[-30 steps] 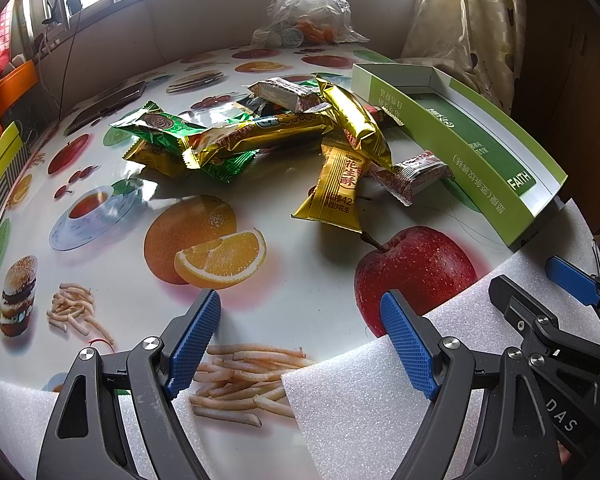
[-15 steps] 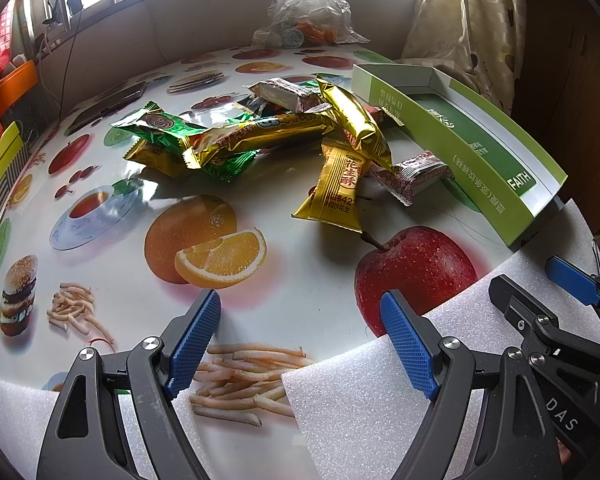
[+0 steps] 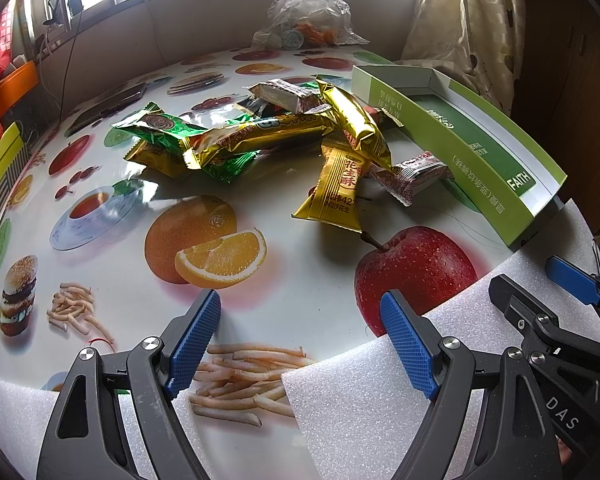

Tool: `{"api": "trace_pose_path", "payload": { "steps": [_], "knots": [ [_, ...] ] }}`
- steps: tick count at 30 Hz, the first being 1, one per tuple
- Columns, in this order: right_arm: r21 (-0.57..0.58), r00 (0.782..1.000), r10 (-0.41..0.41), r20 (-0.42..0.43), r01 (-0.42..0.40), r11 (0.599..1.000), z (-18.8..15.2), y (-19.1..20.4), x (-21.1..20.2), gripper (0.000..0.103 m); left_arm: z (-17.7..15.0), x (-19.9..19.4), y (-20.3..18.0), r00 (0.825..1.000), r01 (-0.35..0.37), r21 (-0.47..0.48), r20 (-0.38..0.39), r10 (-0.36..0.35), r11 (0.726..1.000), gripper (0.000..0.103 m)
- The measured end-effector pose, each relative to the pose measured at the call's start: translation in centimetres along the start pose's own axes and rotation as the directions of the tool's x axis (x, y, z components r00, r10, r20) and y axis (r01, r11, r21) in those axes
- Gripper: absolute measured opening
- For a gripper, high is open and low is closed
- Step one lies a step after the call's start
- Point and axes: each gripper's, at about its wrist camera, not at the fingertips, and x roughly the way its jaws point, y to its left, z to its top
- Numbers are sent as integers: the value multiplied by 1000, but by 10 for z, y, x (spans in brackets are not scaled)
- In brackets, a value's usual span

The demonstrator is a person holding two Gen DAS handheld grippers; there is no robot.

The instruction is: Organize snacks

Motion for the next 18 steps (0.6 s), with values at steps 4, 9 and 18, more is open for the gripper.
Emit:
{"api": "trace_pose_path", "payload": {
  "steps": [4, 9, 18],
  "knots": [
    [1, 1000, 0, 0, 0, 1000, 0, 0, 0, 71, 0, 0, 0, 1000, 0, 0, 0, 0, 1000, 82],
    [0, 1000, 2, 0, -2, 1000, -1, 1, 2, 71, 1, 0, 0, 1000, 7, 5, -4, -7, 1000, 82],
    [-17, 996, 73, 47, -72, 997, 5, 1, -12, 68, 9, -6, 14, 997, 65, -15, -49, -66, 998, 82]
  ]
}}
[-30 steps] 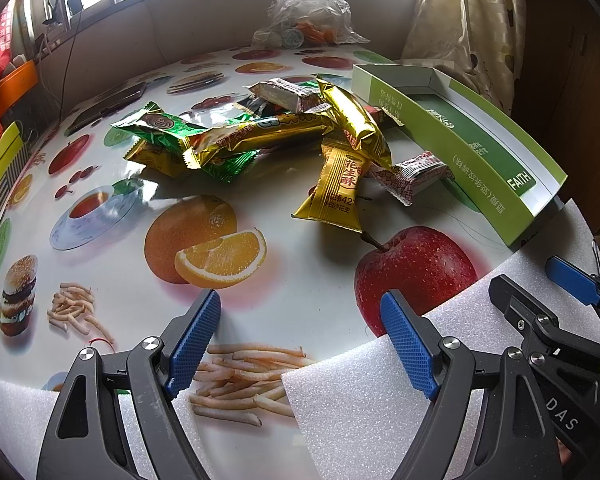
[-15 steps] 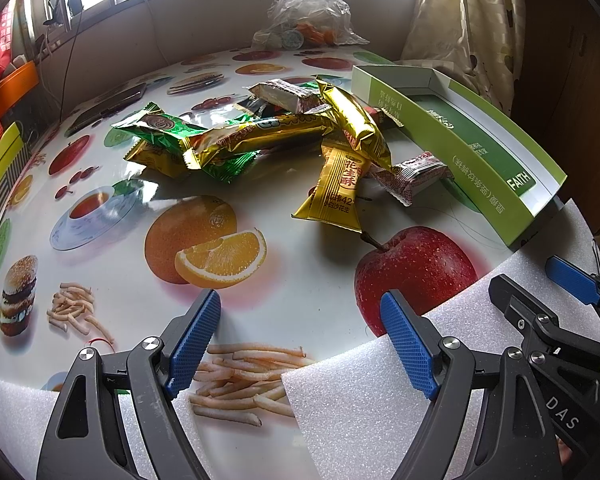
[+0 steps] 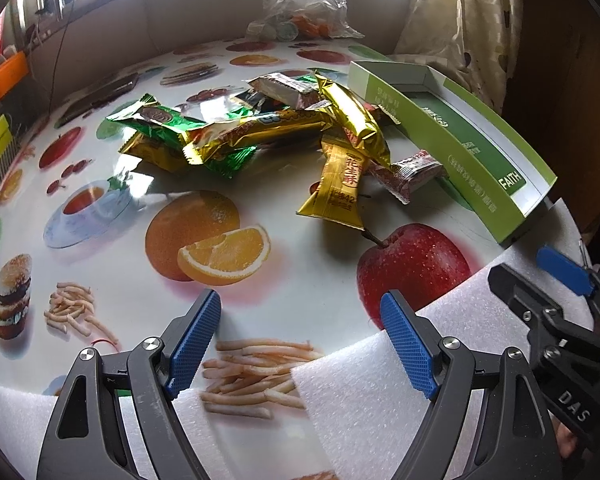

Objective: Organize snacks
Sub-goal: 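Reach both tools into the snack pile and close on gold bars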

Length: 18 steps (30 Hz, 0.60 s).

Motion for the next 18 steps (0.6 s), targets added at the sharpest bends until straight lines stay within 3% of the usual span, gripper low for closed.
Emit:
{"api": "trace_pose_path", "payload": {
  "steps": [3, 10, 18],
  "knots": [
    [-53, 998, 43, 45, -40, 998, 6, 13, -7, 68, 3, -7, 11, 1000, -2, -25, 23, 3, 1000, 82],
    [-74, 992, 122, 24, -120, 990, 37, 25, 5, 67, 29, -15, 44, 995, -41, -65, 89, 47, 997, 82],
    [-126, 985, 172, 8, -169, 978, 80, 45, 29, 60, 63, -12, 61, 989, -29, -26, 142, 32, 999, 82]
  ]
}}
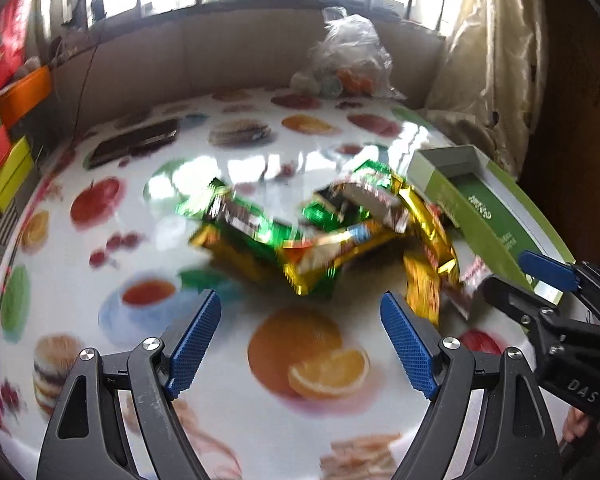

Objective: Organize snacks
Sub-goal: 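Reach both tools into the snack pile and close on gold bars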

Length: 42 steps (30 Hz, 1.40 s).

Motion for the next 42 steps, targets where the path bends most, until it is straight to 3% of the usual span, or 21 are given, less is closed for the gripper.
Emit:
{"api": "trace_pose_path", "payload": {
  "steps": [7, 15, 23, 25, 31, 35, 37, 42],
  "knots": [
    [-6, 999, 20, -38, -20, 1000, 18, 0, 24, 58, 20, 19, -3, 1000, 15, 80, -8, -14, 997, 82],
    [3, 995, 22, -96, -22, 1000, 30, -5, 52, 45, 31, 40, -12, 999, 43, 169, -36, -38, 985, 80],
    [20, 994, 57, -96, -55, 998, 44, -13, 61, 41, 36, 54, -18, 995, 77, 244, -73, -61, 967, 80],
    [12, 991, 67, -112, -67, 998, 46, -13, 66, 36, 37, 58, -20, 995, 80, 258, -82, -60, 963, 69],
    [9, 983, 96, -159, -95, 995, 46, -12, 81, 34, 36, 66, -26, 992, 102, 288, -104, -75, 952, 68],
    [15, 980, 103, -171, -102, 995, 45, -13, 87, 26, 37, 70, -31, 989, 119, 302, -118, -87, 946, 67],
    [11, 979, 107, -171, -107, 994, 45, -12, 87, 25, 37, 72, -34, 987, 129, 308, -127, -94, 942, 57],
    [23, 978, 121, -170, -118, 993, 45, -14, 88, 24, 36, 76, -40, 983, 154, 328, -148, -110, 932, 45]
  ]
}}
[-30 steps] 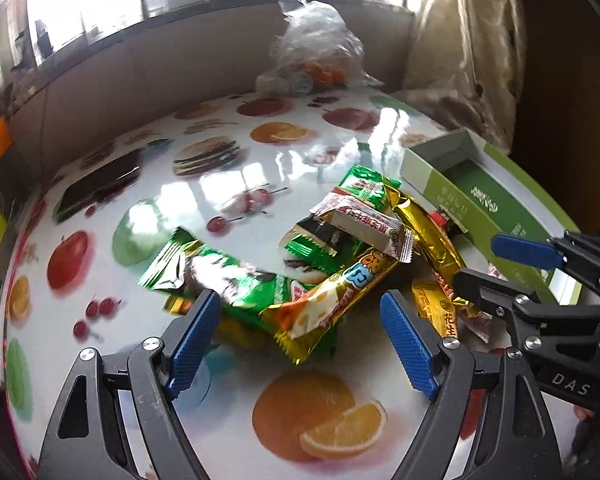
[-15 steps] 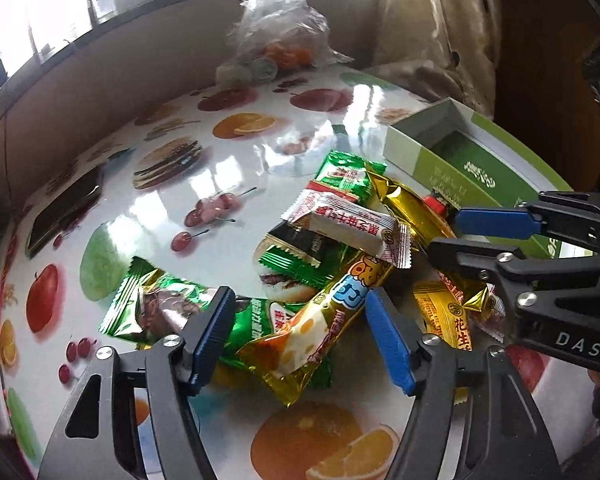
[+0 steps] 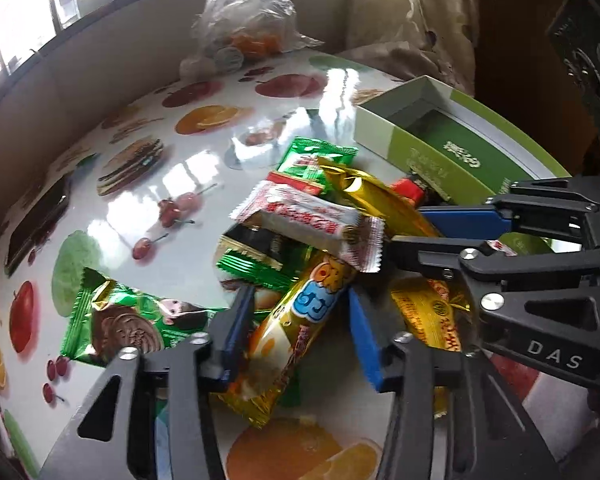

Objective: Organize snacks
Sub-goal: 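Reach both tools into the snack pile and close on gold bars, then lift gold bar with right tool while left tool carries another gold bar to box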

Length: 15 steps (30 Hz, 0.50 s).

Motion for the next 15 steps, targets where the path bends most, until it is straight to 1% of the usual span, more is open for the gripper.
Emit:
{"api": "trace_pose_path", "payload": {
  "steps": [2, 3, 9, 15],
  "knots": [
    [2, 1000, 2, 2, -2, 1000, 0, 0, -1, 23, 0, 0, -3, 1000, 4, 8, -1, -4, 1000, 39],
    [4, 1000, 5, 5, -5, 1000, 0, -1, -1, 23, 0, 0, -3, 1000, 12, 4, -2, -12, 1000, 33],
    [16, 1000, 8, 12, -9, 1000, -1, -3, -4, 22, -2, -2, -2, 1000, 28, -12, -4, -28, 1000, 30],
    [33, 1000, 18, 24, -18, 999, -3, -4, -10, 22, -6, -15, 1, 999, 49, -47, 18, -48, 998, 28]
  ]
}}
